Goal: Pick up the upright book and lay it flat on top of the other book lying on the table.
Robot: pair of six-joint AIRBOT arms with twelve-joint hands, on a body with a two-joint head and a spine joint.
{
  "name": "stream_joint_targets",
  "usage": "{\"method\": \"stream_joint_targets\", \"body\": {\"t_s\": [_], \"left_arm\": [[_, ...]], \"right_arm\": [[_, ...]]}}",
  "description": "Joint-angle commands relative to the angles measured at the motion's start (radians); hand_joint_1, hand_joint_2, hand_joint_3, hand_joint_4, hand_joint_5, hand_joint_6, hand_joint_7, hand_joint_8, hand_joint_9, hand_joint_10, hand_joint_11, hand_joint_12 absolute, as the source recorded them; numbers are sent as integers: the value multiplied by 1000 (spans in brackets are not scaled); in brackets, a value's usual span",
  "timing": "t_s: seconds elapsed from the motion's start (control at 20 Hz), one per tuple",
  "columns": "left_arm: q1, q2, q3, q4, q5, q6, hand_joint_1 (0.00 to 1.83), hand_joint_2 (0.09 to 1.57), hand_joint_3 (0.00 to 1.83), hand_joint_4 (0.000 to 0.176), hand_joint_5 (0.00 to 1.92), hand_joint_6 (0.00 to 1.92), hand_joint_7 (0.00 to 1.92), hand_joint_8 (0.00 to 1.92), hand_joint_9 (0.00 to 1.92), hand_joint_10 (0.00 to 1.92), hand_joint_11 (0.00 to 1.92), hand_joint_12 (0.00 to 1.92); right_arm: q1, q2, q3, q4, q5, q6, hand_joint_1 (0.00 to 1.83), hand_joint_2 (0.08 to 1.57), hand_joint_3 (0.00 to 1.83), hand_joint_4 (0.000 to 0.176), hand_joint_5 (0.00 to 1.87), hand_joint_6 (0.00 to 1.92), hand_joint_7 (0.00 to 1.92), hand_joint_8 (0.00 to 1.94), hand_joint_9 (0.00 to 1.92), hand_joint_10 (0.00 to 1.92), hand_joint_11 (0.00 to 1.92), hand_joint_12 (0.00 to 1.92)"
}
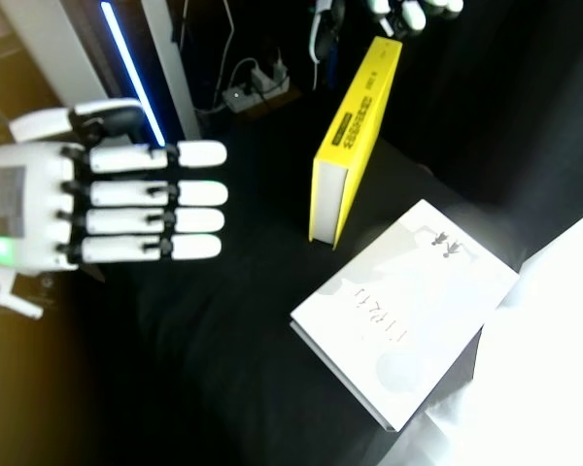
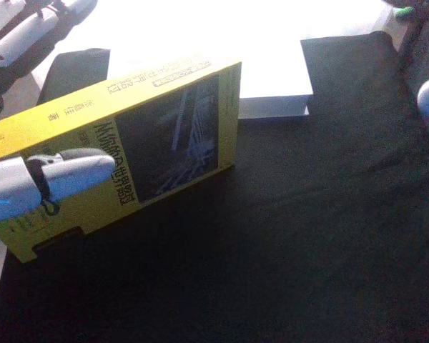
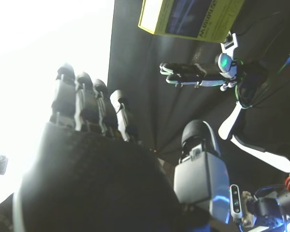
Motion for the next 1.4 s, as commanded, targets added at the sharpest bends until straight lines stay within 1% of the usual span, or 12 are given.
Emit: {"method": "stream_joint_targets", "body": {"t_s": [0.0, 0.1, 0.15, 0.3, 0.4, 0.45, 0.85, 1.1, 1.15, 1.2, 1.3, 1.35], "left_arm": [[-12, 3, -1, 10, -127, 4, 114, 1025, 2, 158, 0, 0, 0, 0, 0, 0, 0, 0], [-10, 9, -7, 6, -128, 4, 153, 1026, 1, 158, 0, 0, 0, 0, 0, 0, 0, 0], [-7, 10, -9, 2, -129, 4, 191, 1017, 0, 172, 0, 0, 0, 0, 0, 0, 0, 0], [18, 6, -12, -35, -128, 4, 226, 1018, 0, 141, 0, 0, 0, 0, 0, 0, 0, 0], [38, 4, -14, -64, -131, 4, 246, 996, 0, 171, 0, 0, 0, 0, 0, 0, 0, 0], [47, 1, -13, -80, -131, 4, 262, 990, 0, 175, 0, 0, 0, 0, 0, 0, 0, 0], [84, -13, -22, -115, -163, 4, 324, 990, 0, 176, 0, 0, 0, 0, 0, 0, 0, 0], [106, -37, -4, -179, -136, 3, 556, 1087, 22, 176, 0, 0, 0, 0, 0, 0, 0, 0], [106, -43, 2, -189, -126, 3, 600, 1130, 12, 161, 0, 0, 0, 0, 0, 0, 0, 0], [106, -51, 7, -198, -117, 3, 590, 1137, 8, 168, 0, 0, 0, 0, 0, 0, 0, 0], [106, -74, 25, -212, -91, -18, 594, 1213, 0, 76, 0, 0, 158, 2, 173, 14, 0, 565], [106, -81, 33, -213, -86, -40, 680, 1252, 1, 0, 146, 7, 413, 21, 481, 67, 178, 1003]], "right_arm": [[5, 7, 3, 37, 117, 7, 303, 1341, 35, 0, 0, 0, 0, 0, 0, 0, 0, 71], [5, 7, 3, 37, 117, 7, 322, 1336, 21, 0, 0, 0, 0, 0, 0, 0, 0, 2], [5, 7, 2, 38, 117, 7, 318, 1337, 20, 0, 0, 0, 0, 0, 0, 0, 0, 0], [5, -2, 3, 39, 117, 7, 241, 1342, 21, 0, 0, 0, 0, 0, 0, 0, 0, 0], [5, -6, 3, 39, 117, 7, 331, 1329, 13, 0, 0, 0, 0, 0, 0, 0, 0, 0], [5, -11, 3, 38, 116, 7, 343, 1339, 17, 0, 0, 0, 0, 0, 0, 0, 0, 0], [4, -18, 7, 36, 112, 7, 345, 1352, 16, 0, 0, 0, 0, 0, 0, 0, 0, 0], [4, -21, 7, 34, 109, 7, 434, 1314, 0, 0, 0, 0, 0, 0, 0, 0, 0, 0], [4, -22, 7, 34, 109, 7, 469, 1306, 0, 0, 0, 0, 0, 0, 0, 0, 0, 0], [4, -23, 7, 34, 109, 7, 476, 1305, 0, 0, 0, 0, 0, 0, 0, 0, 0, 0], [4, -25, 7, 34, 109, 7, 470, 1315, 0, 0, 0, 0, 0, 0, 0, 0, 0, 0], [4, -25, 7, 34, 109, 7, 479, 1313, 0, 0, 0, 0, 0, 0, 0, 0, 0, 0]]}}
